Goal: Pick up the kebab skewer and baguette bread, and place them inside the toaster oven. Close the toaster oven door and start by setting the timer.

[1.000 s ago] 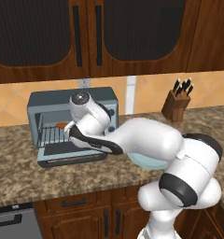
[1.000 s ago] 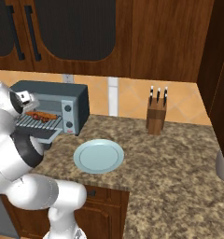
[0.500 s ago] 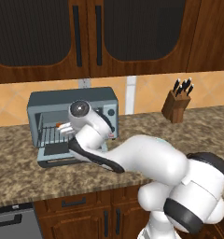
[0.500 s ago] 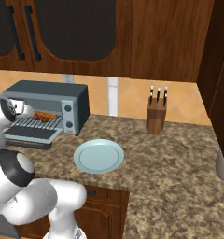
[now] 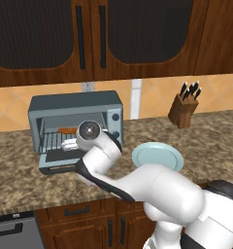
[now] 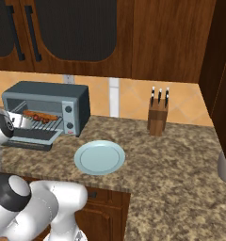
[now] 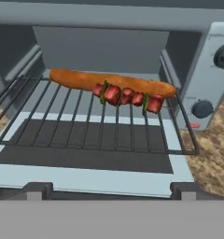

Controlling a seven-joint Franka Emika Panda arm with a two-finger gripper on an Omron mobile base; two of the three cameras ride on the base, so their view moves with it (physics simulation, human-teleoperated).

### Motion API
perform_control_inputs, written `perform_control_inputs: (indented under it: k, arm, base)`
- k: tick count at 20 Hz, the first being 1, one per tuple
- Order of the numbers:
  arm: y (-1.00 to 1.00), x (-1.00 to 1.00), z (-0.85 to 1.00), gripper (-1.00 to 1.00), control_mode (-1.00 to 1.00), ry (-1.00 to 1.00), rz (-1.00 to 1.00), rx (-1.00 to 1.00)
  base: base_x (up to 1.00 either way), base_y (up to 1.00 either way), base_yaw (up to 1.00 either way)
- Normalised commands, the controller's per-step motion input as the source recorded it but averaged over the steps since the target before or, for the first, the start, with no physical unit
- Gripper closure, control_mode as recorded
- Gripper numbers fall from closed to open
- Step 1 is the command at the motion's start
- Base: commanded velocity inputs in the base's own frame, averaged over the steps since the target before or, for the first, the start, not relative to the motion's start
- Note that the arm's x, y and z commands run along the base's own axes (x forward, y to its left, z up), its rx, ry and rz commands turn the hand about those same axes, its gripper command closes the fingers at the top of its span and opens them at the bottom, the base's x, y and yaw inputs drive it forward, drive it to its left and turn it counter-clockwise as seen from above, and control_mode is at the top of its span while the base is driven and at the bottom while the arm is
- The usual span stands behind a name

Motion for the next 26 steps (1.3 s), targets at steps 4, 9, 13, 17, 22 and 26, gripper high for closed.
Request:
perform_control_inputs:
  k: [4, 9, 13, 17, 22, 26]
  arm:
    - [0.00, -0.19, -0.23, -1.00, -1.00, -0.04, 0.00, 0.05]
    - [0.00, 0.00, -0.04, -1.00, -1.00, 0.00, 0.00, 0.00]
    - [0.00, 0.00, -0.01, -1.00, -1.00, 0.00, 0.00, 0.00]
    - [0.00, 0.00, -0.05, -1.00, -1.00, 0.00, 0.00, 0.00]
    - [0.00, 0.00, -0.05, -1.00, -1.00, 0.00, 0.00, 0.00]
    - [0.00, 0.08, -0.07, -1.00, -1.00, 0.00, 0.00, 0.01]
  base:
    - [0.00, 0.00, 0.00]
    - [0.00, 0.00, 0.00]
    - [0.00, 0.00, 0.00]
    - [0.00, 0.00, 0.00]
    - [0.00, 0.00, 0.00]
    - [0.00, 0.00, 0.00]
